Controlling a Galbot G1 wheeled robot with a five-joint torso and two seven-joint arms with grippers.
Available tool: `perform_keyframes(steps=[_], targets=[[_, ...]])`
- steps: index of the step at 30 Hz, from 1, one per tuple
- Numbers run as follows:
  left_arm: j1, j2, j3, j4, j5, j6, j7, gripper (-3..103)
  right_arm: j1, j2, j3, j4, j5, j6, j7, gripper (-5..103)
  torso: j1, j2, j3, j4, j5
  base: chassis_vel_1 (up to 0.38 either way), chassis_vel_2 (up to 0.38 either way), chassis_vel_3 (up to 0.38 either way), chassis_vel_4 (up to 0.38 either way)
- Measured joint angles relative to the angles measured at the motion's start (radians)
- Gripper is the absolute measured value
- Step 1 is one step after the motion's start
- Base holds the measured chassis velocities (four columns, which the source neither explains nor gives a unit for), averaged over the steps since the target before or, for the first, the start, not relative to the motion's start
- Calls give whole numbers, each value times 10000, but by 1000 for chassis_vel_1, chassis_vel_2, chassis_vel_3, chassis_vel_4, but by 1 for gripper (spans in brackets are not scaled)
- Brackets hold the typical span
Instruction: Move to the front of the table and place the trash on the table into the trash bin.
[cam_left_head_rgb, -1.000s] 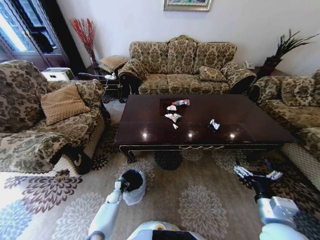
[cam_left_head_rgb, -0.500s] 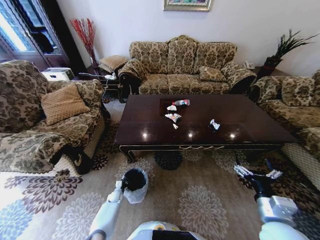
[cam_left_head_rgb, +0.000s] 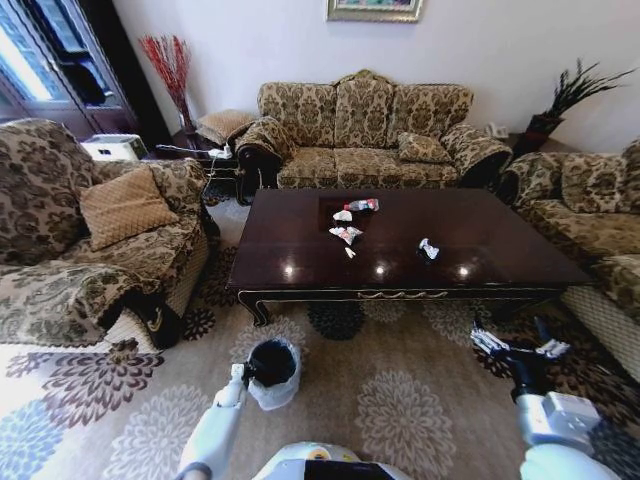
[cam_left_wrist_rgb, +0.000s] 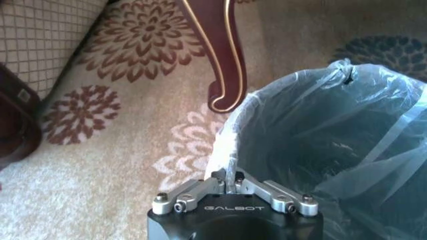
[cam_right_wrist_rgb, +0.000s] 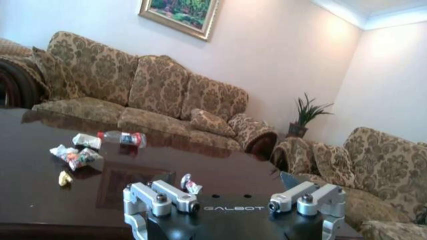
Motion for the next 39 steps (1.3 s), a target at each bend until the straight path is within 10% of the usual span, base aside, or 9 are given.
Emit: perform_keyframes(steps=[9, 25, 33, 39], targets=[[1528, 484, -391, -2649, -802, 264, 41, 1, 328, -109, -42, -39, 36, -39, -6, 100, 0, 0, 0, -1, -2, 0, 0, 0, 0], [6871, 1145, -3936, -12792, -3161, 1359, 143, 1, 1713, -182, -479, -1116, 289, -143, -786, 100, -2, 1, -1, 0, -3, 0, 0, 0, 0], [6713, 1079, -4255, -16813, -4257, 2233, -798, 1, 1947, -280, -482, -119, 1044, -738, -995, 100, -2, 1, -1, -2, 1, 0, 0, 0, 0], [6239, 1092, -3620, -17728, -4432, 2555, -1327, 1, 1893, -372, -343, 548, 1634, -973, -1507, 100, -2, 1, 0, -1, -2, 0, 0, 0, 0]])
